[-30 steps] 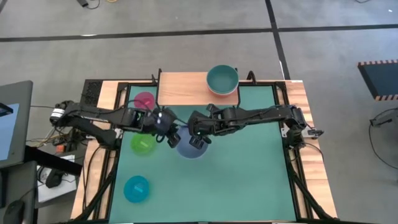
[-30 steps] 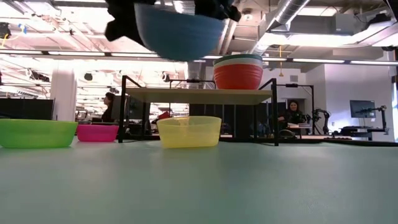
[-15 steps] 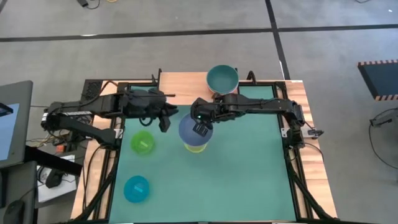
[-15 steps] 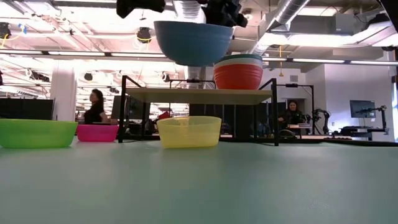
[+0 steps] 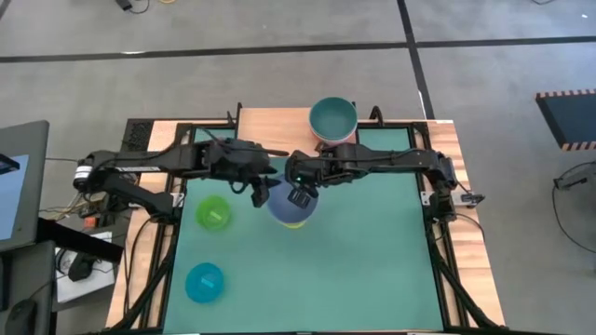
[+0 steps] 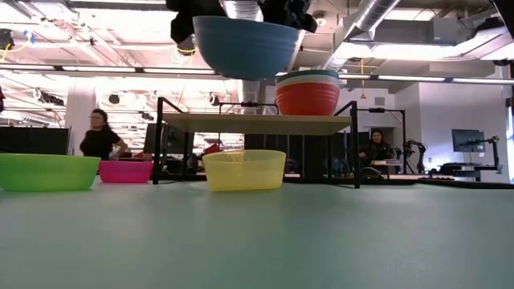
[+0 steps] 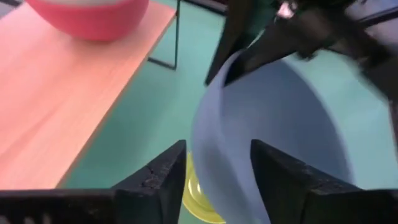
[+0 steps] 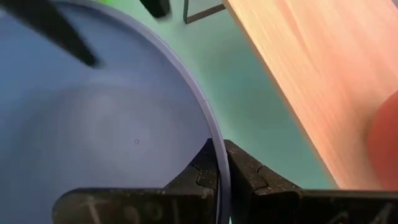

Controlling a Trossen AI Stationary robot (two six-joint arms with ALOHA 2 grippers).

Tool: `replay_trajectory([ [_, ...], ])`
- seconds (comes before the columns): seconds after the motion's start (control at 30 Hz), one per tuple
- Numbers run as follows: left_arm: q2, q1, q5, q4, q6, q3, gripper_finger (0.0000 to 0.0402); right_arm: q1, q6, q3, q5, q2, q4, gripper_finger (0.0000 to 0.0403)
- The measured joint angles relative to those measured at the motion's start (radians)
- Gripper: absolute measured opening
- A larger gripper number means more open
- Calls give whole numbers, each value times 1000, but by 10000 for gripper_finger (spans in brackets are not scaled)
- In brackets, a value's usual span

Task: Place and stack bowls onto a shelf
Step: Stack the light blue bowl on the green bowl on the shelf

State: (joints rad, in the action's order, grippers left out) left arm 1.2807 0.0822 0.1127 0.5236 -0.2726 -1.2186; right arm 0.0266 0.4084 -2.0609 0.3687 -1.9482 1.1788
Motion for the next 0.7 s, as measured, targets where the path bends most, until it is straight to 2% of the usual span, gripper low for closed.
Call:
replay_trajectory([
  [0.1,24,0,-10,-8,-9,0,116,9,-10,0,3,8,5,38],
  [0.27,29,4,-9,-10,-10,0,17,19,-4,-32,4,18,32,40],
  [0.43,23,53,-10,-68,3,1,2,18,36,-147,23,21,96,63],
  [0.57,28,116,-2,-205,56,1,0,28,100,-295,140,31,224,94],
  [0.7,61,205,-5,-406,89,2,0,40,196,-255,206,178,237,124],
])
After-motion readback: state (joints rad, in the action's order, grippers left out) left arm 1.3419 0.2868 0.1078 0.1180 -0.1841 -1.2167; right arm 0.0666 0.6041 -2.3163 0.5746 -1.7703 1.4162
